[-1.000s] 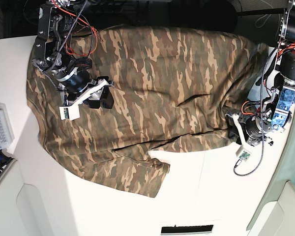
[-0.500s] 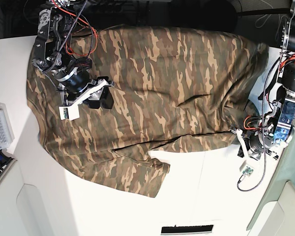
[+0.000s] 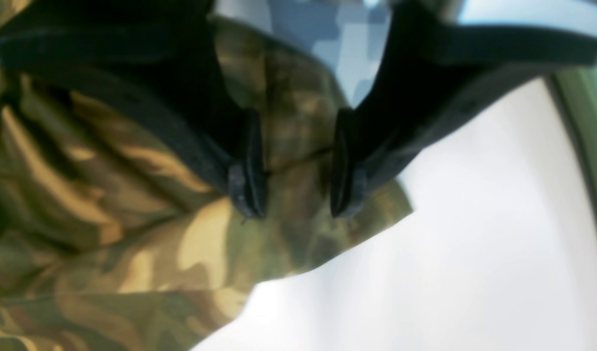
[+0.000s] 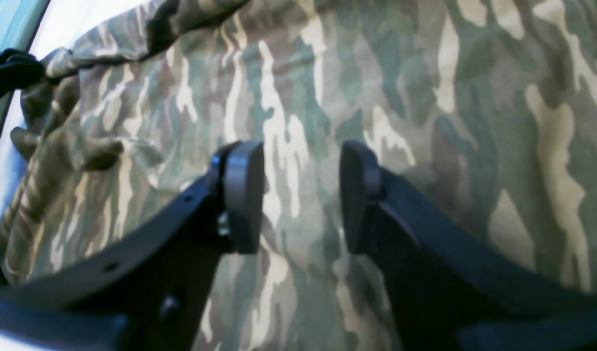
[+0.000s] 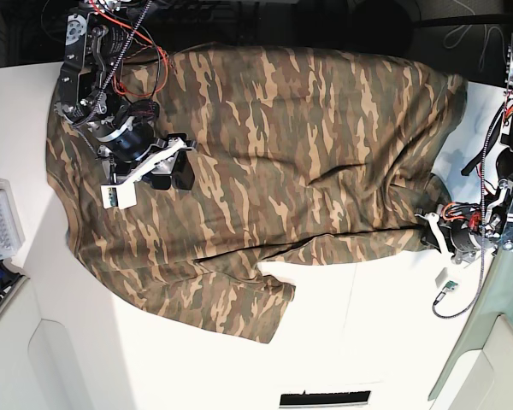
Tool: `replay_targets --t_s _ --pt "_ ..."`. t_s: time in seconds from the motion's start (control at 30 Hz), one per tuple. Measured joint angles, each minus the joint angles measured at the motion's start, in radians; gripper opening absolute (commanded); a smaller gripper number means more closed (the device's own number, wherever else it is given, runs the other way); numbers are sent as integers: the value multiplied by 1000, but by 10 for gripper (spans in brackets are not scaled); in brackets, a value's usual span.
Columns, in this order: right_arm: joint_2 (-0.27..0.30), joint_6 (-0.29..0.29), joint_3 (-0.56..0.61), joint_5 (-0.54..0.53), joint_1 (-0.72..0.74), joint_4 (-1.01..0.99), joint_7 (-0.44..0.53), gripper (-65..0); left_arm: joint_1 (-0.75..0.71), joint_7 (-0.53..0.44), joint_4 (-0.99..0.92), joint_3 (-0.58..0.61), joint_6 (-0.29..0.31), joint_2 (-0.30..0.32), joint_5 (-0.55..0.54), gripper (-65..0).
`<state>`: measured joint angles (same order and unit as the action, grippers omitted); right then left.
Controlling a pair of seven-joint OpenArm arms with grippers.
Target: Layout the t-shirt on the table in an organized manner, then fold the t-shirt properly
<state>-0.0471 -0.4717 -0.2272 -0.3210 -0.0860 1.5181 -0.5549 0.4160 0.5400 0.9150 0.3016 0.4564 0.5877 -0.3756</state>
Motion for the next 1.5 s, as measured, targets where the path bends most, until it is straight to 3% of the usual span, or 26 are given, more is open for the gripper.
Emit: replay_targets --t_s 0.1,0.2,0.47,0.67,1.1,1.27,1.5 --pt "-1 0 0 0 0 0 1 -393 -3 2 0 -1 23 -6 -1 -394" --pt "0 0 0 0 0 0 1 -393 -15 -6 0 0 -5 -11 2 -394" --pt "0 0 0 0 0 0 1 -393 -22 -16 0 0 -4 -8 59 -393" --pt "0 0 0 0 0 0 1 -393 -19 -24 0 0 -56 -8 131 -391" --pt "0 0 0 0 0 0 -3 -393 15 -42 0 0 -79 16 132 -391" --pt "0 0 0 0 0 0 -3 -393 25 -51 0 -2 -70 27 132 -362" --pt "0 0 0 0 0 -1 -3 -393 -54 -138 0 0 -61 25 134 -362"
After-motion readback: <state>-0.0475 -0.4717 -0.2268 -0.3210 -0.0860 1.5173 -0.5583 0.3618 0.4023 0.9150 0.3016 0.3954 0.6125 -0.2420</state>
